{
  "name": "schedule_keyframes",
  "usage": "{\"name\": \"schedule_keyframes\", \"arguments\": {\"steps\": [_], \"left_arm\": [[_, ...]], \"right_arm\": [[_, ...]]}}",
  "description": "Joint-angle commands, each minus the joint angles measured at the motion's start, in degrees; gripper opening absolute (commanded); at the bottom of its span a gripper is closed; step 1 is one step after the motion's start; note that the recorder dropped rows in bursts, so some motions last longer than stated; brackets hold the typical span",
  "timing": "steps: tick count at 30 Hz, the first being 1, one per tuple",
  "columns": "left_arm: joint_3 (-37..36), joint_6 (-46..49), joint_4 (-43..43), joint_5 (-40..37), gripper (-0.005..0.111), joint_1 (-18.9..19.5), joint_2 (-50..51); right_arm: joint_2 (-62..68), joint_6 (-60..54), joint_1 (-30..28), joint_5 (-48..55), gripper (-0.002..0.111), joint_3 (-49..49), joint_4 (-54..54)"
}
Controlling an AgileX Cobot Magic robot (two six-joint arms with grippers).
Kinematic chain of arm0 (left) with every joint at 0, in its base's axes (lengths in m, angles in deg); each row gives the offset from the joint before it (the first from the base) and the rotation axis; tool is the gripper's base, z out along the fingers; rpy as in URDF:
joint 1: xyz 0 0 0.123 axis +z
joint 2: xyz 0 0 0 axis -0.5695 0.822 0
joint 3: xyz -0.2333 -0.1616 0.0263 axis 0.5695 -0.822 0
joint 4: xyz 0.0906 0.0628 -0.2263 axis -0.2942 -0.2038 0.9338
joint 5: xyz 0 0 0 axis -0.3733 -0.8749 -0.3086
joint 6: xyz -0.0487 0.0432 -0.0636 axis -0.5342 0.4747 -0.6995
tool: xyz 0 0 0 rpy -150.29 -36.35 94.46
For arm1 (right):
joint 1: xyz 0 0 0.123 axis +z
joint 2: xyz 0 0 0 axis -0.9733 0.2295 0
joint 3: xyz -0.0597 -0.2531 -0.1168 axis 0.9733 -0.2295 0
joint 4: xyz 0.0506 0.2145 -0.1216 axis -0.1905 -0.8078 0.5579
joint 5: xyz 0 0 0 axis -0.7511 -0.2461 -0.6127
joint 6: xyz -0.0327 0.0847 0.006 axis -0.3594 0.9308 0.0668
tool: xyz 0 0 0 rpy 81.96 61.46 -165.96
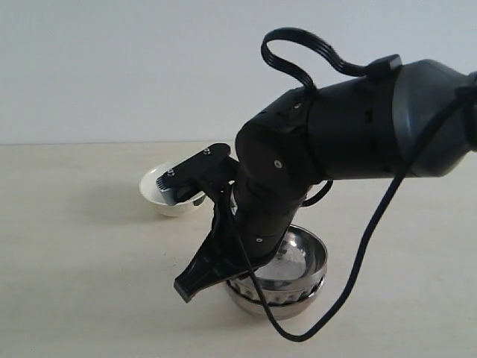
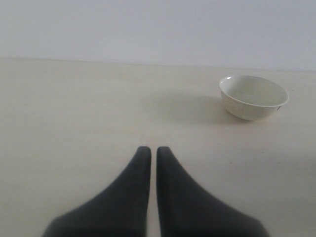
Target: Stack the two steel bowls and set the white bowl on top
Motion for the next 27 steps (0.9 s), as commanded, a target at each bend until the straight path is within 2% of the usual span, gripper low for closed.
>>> {"name": "schedule_keyframes", "arguments": {"steps": [1, 27], "left_arm": [[-0.2, -0.3, 0.0, 0.4, 0.004, -0.3, -0.2], [-0.2, -0.3, 0.0, 0.4, 0.004, -0.3, -0.2]], "right_arm": [[-0.4, -0.3, 0.3, -2.6, 0.0, -2.8, 0.0], [-3.0, -0.8, 0.1, -9.4, 0.0, -4.1, 0.3]]}}
